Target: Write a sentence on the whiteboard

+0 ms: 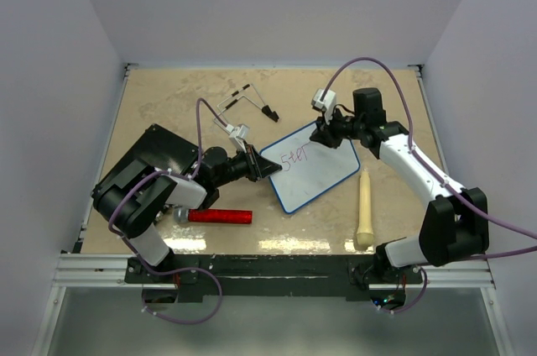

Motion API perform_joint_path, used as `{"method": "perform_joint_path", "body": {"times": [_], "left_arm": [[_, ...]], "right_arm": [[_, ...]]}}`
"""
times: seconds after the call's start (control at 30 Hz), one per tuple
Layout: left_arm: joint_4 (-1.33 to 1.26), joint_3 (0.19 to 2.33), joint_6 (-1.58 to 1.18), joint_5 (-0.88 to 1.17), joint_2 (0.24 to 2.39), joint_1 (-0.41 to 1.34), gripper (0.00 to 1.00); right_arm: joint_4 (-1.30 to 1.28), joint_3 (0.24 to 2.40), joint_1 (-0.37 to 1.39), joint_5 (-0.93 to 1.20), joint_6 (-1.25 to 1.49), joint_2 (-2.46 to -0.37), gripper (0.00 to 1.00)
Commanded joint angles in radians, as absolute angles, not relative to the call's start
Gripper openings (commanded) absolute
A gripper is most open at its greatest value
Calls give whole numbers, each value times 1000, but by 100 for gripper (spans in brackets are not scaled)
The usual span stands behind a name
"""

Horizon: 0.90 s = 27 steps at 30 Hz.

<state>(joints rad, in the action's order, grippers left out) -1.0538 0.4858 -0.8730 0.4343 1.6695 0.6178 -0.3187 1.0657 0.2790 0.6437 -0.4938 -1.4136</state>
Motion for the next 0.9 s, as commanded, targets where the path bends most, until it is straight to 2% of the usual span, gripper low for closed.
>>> {"method": "perform_joint_path", "body": {"times": [0.0, 0.87], "left_arm": [[-1134, 482, -834, 463, 1646, 626, 0], [-1135, 486, -833, 463, 1654, 627, 0]], "right_arm": [[-324, 1062, 276, 633, -534, -1401, 0], [-387, 1097, 313, 745, -540, -1401, 0]]}}
